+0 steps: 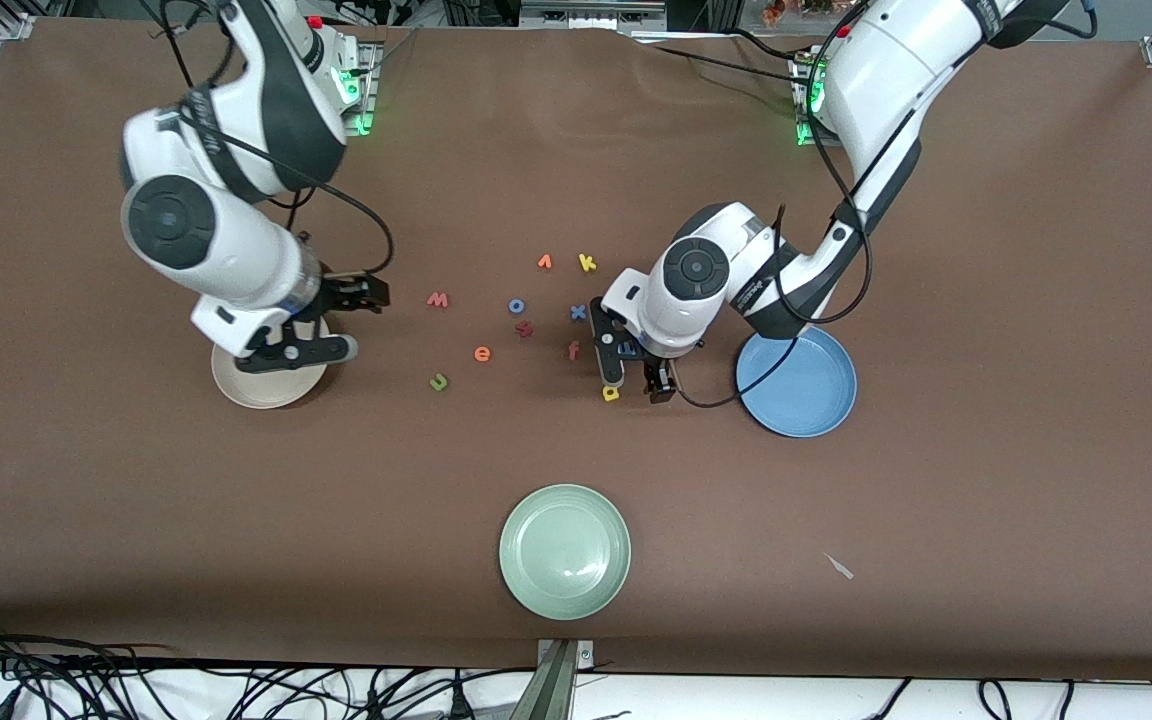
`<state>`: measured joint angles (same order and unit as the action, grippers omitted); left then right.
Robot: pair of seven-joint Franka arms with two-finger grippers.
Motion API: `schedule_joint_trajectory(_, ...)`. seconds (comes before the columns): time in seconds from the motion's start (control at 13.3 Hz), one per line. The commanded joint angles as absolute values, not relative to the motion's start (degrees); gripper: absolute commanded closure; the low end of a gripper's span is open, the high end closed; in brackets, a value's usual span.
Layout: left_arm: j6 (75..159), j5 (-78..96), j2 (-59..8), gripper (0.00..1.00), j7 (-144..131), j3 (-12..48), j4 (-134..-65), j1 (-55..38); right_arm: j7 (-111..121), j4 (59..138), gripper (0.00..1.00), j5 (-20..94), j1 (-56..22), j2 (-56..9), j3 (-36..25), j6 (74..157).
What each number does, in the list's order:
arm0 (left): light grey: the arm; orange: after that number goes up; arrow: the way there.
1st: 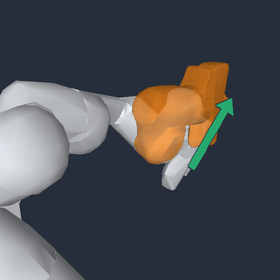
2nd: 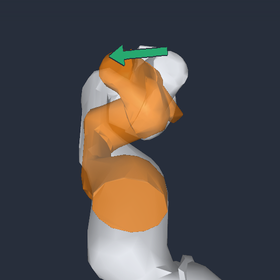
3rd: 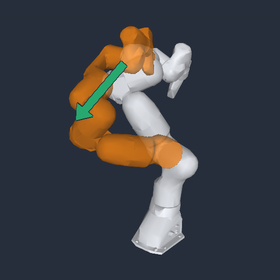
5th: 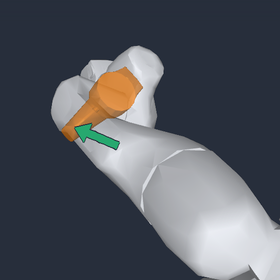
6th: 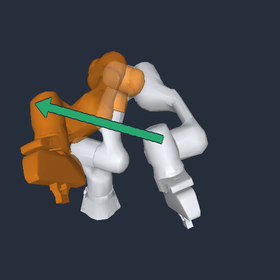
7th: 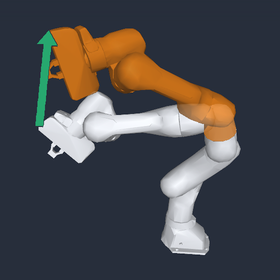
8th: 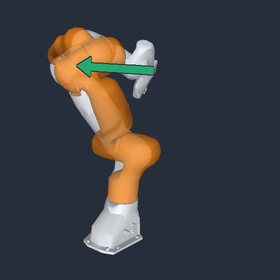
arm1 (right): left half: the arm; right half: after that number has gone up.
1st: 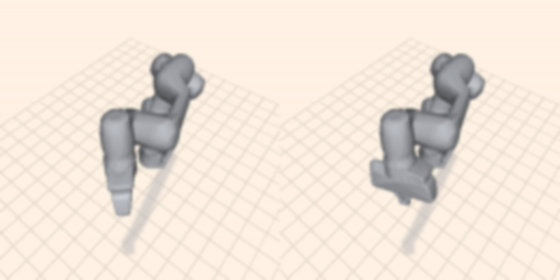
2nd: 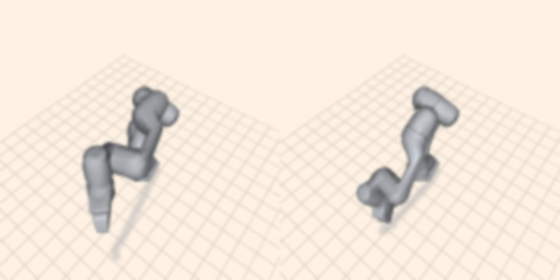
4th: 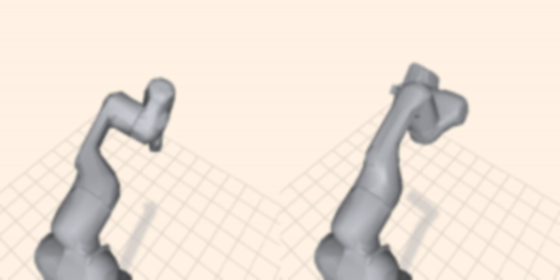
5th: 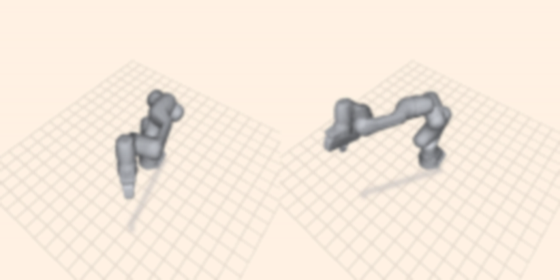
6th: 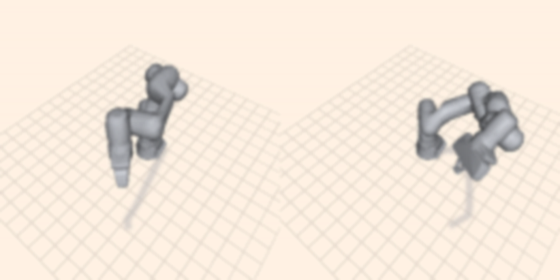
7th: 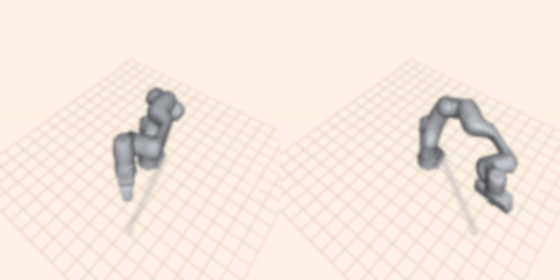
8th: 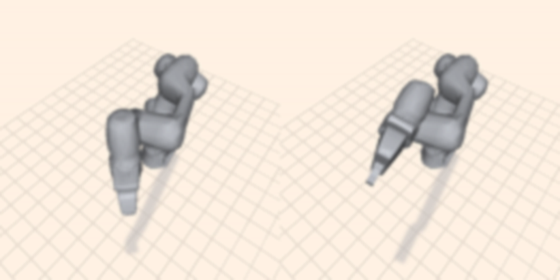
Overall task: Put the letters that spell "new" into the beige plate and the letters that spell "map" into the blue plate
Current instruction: 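Grasp blue m with the left gripper while the right gripper grasps pink w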
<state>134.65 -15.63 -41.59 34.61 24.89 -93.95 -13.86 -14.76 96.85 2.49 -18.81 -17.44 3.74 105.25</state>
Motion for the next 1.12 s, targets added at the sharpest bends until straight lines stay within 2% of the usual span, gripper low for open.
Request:
schedule_joint_trajectory(0.0,139.2,-17.3,-42.4,0.19,35.7,25.0,-97.1,-14.8,-18.0,104.5,0.0,3.0,-20.3,-15.4,3.5,112.2)
schedule_joint_trajectory(0.3,139.3,-17.2,-43.0,0.22,39.2,25.0,-99.2,-14.8,-26.4,118.8,0.0,2.3,-20.6,-13.2,7.6,128.8)
schedule_joint_trajectory(0.38,139.4,-17.2,-43.2,0.26,39.2,25.0,-99.2,-14.9,-27.8,122.2,0.0,2.2,-20.6,-13.4,8.1,134.0)
schedule_joint_trajectory(0.53,139.6,-17.2,-43.2,0.39,39.0,25.0,-99.3,-16.3,-28.7,127.8,0.0,2.2,-21.9,-14.6,8.1,143.0)
schedule_joint_trajectory(0.75,139.7,-17.8,-43.2,0.41,38.7,24.8,-99.3,-16.9,-36.2,129.5,0.0,2.2,-22.6,-17.8,8.1,147.1)
schedule_joint_trajectory(0.9,139.7,-18.1,-43.2,0.48,38.6,24.8,-99.6,-16.9,-38.7,129.5,0.0,2.2,-23.4,-20.2,8.1,148.3)
schedule_joint_trajectory(1.05,139.6,-18.4,-43.4,0.48,38.5,24.6,-99.8,-17.0,-39.3,129.5,0.0,2.2,-23.6,-22.1,8.0,148.9)
